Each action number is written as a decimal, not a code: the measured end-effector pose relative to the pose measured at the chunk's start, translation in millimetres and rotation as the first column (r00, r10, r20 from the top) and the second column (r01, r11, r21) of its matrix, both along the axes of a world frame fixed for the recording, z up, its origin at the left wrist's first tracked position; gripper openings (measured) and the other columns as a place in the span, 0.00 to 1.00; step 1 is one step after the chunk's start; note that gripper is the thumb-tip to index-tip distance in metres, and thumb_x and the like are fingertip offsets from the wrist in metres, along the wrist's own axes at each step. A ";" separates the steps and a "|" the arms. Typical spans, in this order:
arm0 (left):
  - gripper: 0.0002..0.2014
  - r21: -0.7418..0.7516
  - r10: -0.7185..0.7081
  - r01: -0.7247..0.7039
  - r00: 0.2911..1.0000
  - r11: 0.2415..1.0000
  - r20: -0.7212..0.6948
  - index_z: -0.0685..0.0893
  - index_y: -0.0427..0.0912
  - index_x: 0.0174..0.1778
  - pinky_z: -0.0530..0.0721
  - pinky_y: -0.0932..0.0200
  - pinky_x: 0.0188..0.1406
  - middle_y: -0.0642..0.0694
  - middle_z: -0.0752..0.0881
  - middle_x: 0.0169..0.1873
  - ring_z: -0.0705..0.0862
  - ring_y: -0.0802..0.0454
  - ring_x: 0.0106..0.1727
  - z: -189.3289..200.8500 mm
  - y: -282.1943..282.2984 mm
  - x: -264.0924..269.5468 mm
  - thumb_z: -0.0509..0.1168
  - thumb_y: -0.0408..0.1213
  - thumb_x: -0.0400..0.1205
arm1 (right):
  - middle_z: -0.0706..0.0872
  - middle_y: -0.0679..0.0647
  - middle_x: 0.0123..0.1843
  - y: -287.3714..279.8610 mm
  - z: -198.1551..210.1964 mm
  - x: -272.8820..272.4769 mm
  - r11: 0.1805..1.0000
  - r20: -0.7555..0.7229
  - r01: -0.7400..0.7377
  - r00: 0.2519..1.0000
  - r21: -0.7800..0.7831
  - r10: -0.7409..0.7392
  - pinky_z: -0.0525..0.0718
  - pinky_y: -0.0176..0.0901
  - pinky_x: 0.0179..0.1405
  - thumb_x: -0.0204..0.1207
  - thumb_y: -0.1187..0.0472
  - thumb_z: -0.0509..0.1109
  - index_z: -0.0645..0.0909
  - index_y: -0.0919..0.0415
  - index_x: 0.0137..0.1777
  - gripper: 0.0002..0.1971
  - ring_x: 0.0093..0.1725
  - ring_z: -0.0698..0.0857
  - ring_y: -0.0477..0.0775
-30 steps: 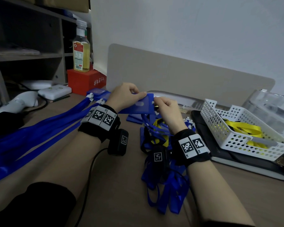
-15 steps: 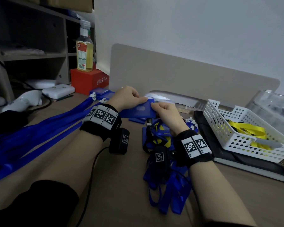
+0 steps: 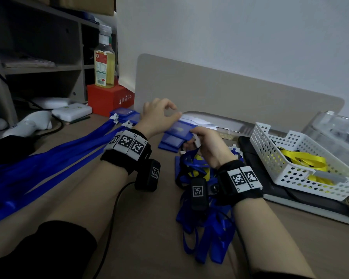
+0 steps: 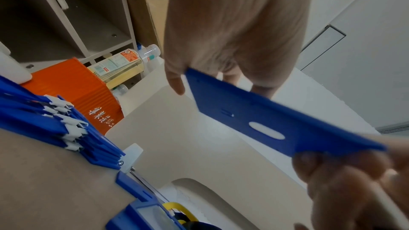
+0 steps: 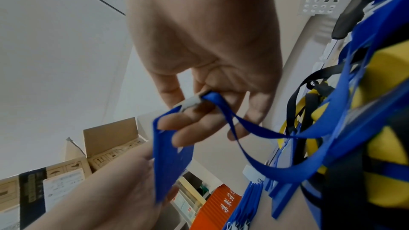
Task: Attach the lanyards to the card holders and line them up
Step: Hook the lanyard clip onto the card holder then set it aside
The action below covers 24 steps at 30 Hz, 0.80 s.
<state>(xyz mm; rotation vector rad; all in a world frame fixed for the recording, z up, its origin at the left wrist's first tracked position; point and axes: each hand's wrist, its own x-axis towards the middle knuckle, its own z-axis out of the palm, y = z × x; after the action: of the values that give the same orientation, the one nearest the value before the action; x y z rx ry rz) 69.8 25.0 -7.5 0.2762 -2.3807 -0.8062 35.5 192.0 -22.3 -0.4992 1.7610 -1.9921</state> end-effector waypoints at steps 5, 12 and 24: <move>0.23 0.306 0.062 -0.030 0.994 0.952 -0.095 0.76 0.44 0.66 0.73 0.49 0.69 0.44 0.77 0.64 0.76 0.46 0.66 4.7 4.1 -1.6 0.63 0.54 0.82 | 0.90 0.51 0.34 3.9 2.9 -4.6 0.973 0.117 0.138 0.986 -0.187 -0.117 0.82 0.33 0.36 0.81 0.62 0.63 0.81 0.61 0.52 0.06 0.33 0.90 0.45; 0.22 0.513 -0.492 0.373 0.863 0.773 0.115 0.86 0.47 0.43 0.79 0.63 0.51 0.54 0.87 0.38 0.83 0.62 0.39 8.3 45.5 14.4 0.53 0.57 0.86 | 0.89 0.60 0.48 2.4 3.7 -6.6 0.905 0.164 0.133 0.984 -0.405 -0.071 0.86 0.35 0.35 0.78 0.70 0.65 0.79 0.70 0.61 0.12 0.41 0.91 0.50; 0.17 0.442 -0.476 0.353 0.855 0.825 0.206 0.87 0.34 0.40 0.74 0.66 0.24 0.48 0.73 0.24 0.72 0.54 0.25 3.9 41.6 19.6 0.63 0.44 0.85 | 0.86 0.67 0.55 2.7 0.1 -9.0 0.871 0.131 0.206 0.978 -0.446 -0.164 0.91 0.47 0.47 0.79 0.73 0.65 0.74 0.75 0.69 0.18 0.51 0.89 0.59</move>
<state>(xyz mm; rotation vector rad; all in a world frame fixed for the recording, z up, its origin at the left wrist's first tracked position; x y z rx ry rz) 89.4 66.6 -3.6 0.0240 -2.5944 -1.5599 26.4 194.7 -22.2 -0.3846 1.3168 -2.5416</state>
